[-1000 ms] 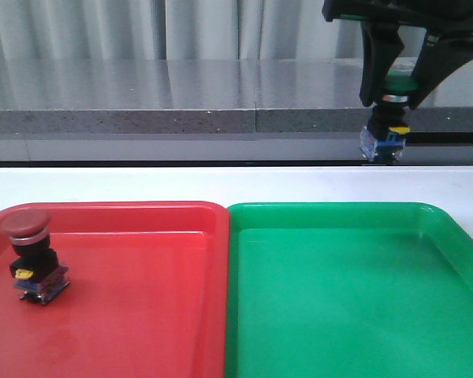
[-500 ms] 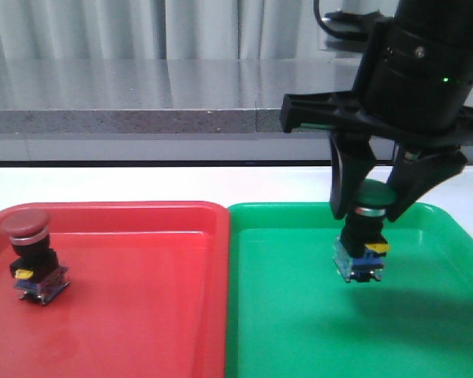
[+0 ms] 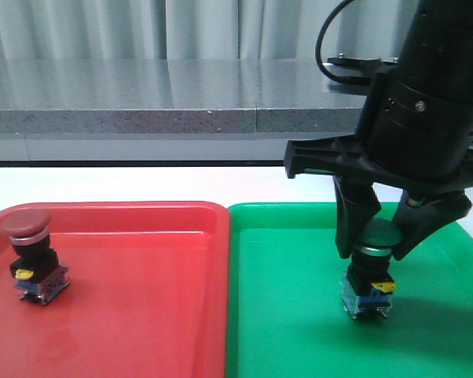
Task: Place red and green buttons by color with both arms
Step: 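Lift the green button with the right gripper and lower it into the green tray, then open the right gripper and raise it away from the green button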
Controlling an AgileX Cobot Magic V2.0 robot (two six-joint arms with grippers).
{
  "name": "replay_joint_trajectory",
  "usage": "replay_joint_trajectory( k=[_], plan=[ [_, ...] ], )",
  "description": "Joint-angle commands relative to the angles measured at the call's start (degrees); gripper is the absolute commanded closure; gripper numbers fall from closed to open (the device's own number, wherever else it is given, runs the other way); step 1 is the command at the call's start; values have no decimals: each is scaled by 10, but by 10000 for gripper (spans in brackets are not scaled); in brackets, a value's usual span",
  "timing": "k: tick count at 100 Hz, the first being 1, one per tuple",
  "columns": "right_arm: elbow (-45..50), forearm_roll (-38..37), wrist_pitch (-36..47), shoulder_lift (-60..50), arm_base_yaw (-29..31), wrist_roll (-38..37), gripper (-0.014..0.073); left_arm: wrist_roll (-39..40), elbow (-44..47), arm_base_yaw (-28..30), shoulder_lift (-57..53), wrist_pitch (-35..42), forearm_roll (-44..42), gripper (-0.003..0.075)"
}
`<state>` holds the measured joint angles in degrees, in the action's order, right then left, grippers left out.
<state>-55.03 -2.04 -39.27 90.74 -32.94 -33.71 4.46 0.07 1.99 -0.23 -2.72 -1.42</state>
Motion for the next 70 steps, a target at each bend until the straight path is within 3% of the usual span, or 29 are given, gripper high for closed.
replay_joint_trajectory(
  k=[1, 27, 34, 51, 70],
  plan=[
    [-11, -8, 16, -19, 0, -1, 302, 0, 7, 0, -19, 46, 6, 741],
    [-11, -8, 14, -10, 0, -1, 281, 0, 7, 0, -19, 46, 6, 741],
    [-11, -8, 16, -10, 0, -1, 209, 0, 7, 0, -19, 46, 6, 741],
    [-11, -8, 20, -10, 0, 0, -66, 0, 7, 0, -19, 46, 6, 741],
    [-11, -8, 26, -10, 0, 0, -59, 0, 7, 0, -19, 46, 6, 741]
  ],
)
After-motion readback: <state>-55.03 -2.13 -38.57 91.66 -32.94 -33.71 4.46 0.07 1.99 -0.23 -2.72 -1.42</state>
